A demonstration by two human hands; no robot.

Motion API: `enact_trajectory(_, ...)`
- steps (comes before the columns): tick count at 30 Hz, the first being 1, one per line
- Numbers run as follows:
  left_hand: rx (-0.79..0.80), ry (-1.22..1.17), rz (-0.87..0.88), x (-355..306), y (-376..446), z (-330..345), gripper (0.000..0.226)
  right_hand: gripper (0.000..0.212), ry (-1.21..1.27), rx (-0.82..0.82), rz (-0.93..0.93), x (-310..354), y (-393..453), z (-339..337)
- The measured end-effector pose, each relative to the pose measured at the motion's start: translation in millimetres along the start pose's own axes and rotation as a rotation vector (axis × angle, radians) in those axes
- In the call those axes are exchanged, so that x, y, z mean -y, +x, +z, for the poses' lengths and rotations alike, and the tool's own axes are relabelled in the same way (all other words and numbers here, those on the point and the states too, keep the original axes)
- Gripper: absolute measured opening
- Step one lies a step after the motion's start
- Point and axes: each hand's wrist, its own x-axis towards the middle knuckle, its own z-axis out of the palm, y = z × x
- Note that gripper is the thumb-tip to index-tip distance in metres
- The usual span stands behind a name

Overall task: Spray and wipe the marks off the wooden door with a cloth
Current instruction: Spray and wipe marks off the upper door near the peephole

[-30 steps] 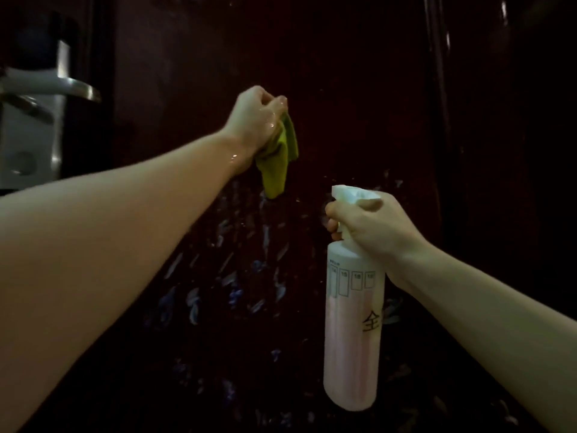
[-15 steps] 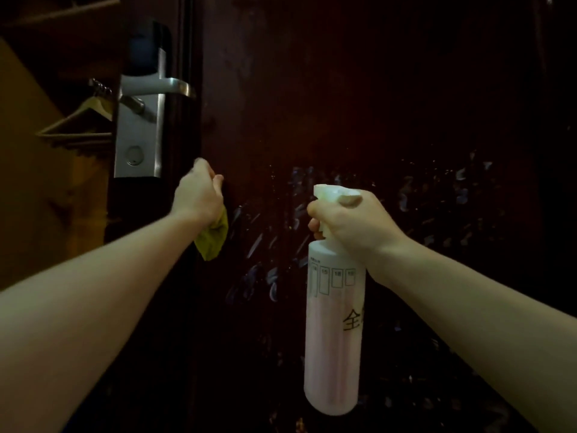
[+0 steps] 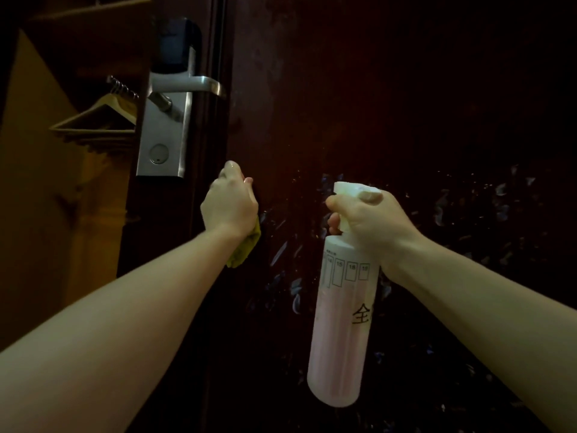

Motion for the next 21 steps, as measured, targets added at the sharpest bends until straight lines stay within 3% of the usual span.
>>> enact_trajectory(10,-0.155,0.005,0.173,-25.5,21.7,16.4,0.010,0.020,-0.002,-0.004,0.013,1.8,3.8,-10.0)
enact_trajectory(13,-0.163,0.009,0.396,-45.1,21.7,24.6,0.009,0.021,0.004,0.048,0.011,2.5,3.3,-13.4)
enact_trajectory(18,-0.062,0.058,0.978,-41.5,-9.3,34.1,0.009,0.014,0.014,-0.014,0.024,6.1,6.0,-23.7)
enact_trajectory(20,-0.043,0.031,0.990,-37.3,-12.9,35.6,0.010,0.014,0.008,-0.003,0.038,3.7,5.5,-25.4)
enact_trajectory(21,-0.068,-0.018,0.886,-38.0,-10.3,35.6,0.011,0.015,-0.004,-0.004,0.047,1.9,5.2,-25.8)
